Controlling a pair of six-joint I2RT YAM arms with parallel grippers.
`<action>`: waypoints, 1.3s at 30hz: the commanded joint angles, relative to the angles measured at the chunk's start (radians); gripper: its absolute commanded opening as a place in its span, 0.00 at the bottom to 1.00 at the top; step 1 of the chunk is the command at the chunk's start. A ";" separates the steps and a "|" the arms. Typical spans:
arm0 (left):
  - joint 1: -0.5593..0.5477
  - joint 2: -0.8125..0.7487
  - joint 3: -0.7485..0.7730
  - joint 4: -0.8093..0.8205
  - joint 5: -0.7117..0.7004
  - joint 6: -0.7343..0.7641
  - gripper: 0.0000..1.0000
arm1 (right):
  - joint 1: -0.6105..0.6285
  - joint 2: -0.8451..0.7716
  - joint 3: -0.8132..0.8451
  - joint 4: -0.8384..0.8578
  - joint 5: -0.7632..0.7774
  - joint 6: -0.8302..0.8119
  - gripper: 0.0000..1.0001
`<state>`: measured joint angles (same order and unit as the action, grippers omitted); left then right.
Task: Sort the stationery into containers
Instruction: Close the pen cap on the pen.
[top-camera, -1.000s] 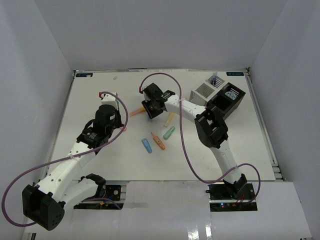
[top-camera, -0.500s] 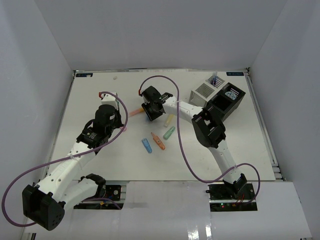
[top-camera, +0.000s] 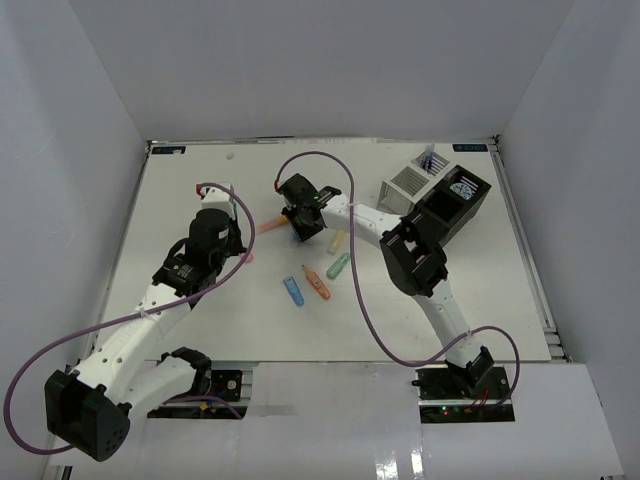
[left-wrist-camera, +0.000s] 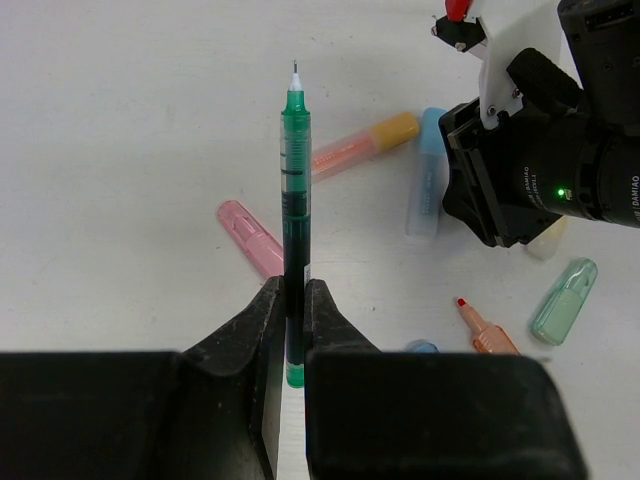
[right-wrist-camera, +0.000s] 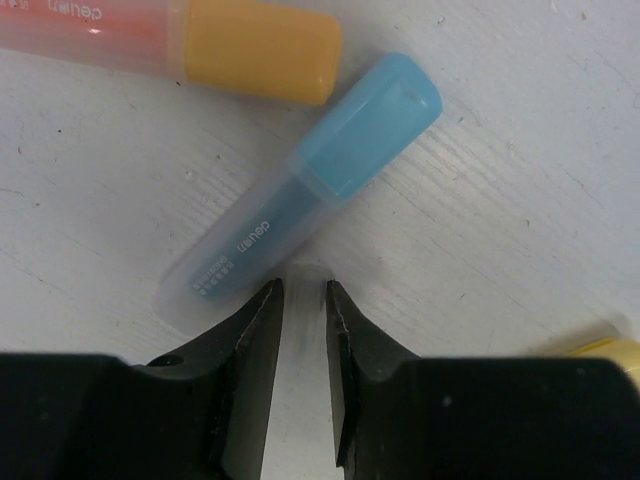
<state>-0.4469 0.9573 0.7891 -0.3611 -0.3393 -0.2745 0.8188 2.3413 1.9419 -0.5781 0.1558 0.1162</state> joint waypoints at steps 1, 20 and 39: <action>0.007 -0.022 0.001 0.014 0.008 -0.006 0.00 | 0.006 0.030 0.032 -0.023 0.036 -0.007 0.29; 0.007 -0.120 -0.050 0.166 0.333 0.055 0.00 | 0.003 -0.575 -0.467 0.329 0.021 -0.024 0.08; 0.002 0.018 -0.011 0.534 0.959 -0.038 0.00 | 0.002 -1.060 -0.765 0.931 -0.004 0.062 0.08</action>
<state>-0.4461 0.9932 0.7971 0.0765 0.5236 -0.2955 0.8242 1.2980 1.2110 0.1829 0.1669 0.1280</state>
